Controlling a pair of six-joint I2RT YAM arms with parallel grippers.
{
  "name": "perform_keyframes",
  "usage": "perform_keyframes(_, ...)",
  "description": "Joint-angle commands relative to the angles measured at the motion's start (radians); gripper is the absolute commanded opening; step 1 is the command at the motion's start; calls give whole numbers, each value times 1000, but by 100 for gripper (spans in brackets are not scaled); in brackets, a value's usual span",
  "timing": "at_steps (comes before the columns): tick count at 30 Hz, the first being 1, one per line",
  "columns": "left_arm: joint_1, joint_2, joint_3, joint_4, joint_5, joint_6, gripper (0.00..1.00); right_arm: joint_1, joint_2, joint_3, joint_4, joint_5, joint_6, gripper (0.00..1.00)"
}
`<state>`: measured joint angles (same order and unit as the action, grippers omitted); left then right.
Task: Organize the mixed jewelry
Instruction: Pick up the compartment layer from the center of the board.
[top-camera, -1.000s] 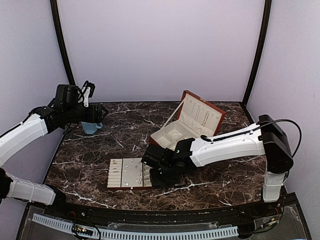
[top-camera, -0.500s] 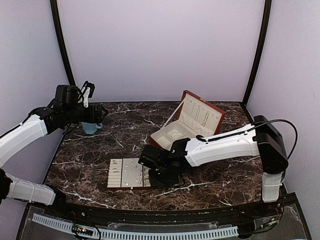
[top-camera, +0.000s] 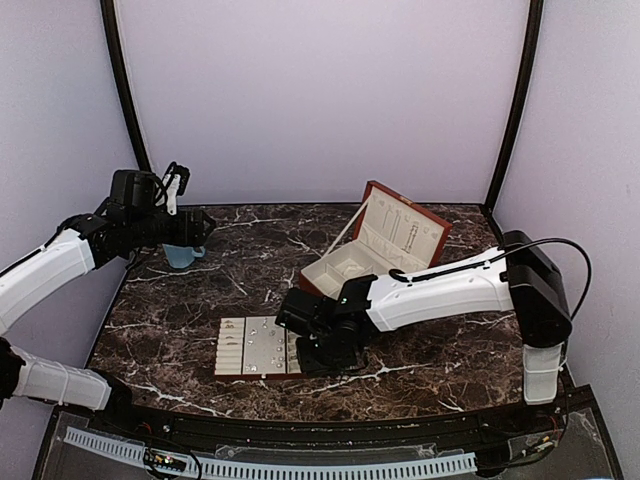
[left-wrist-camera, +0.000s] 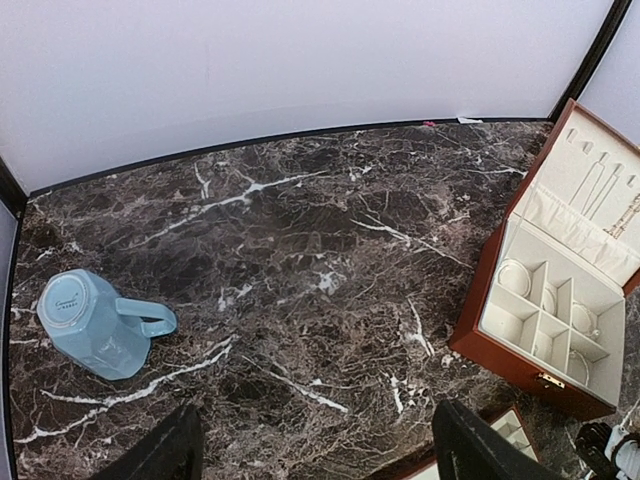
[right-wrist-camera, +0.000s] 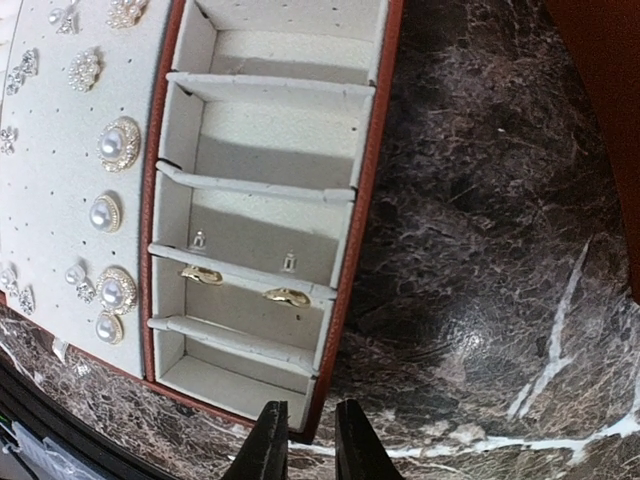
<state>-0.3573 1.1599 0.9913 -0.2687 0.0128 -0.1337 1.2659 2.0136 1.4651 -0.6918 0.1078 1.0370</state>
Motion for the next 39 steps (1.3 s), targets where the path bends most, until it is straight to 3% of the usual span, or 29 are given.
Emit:
perform_keyframes(1, 5, -31, -15, 12, -39, 22, 82, -8, 21, 34, -9, 13, -12, 17)
perform_keyframes(24, 4, -33, -19, 13, -48, 32, 82, -22, 72, 74, -61, 3, 17, 6)
perform_keyframes(27, 4, -32, -19, 13, -48, 32, 82, -22, 79, 84, -76, 6, 25, 0)
perform_keyframes(39, 4, -38, -22, 14, -70, 40, 82, -9, 40, 138, -140, 65, 76, 0)
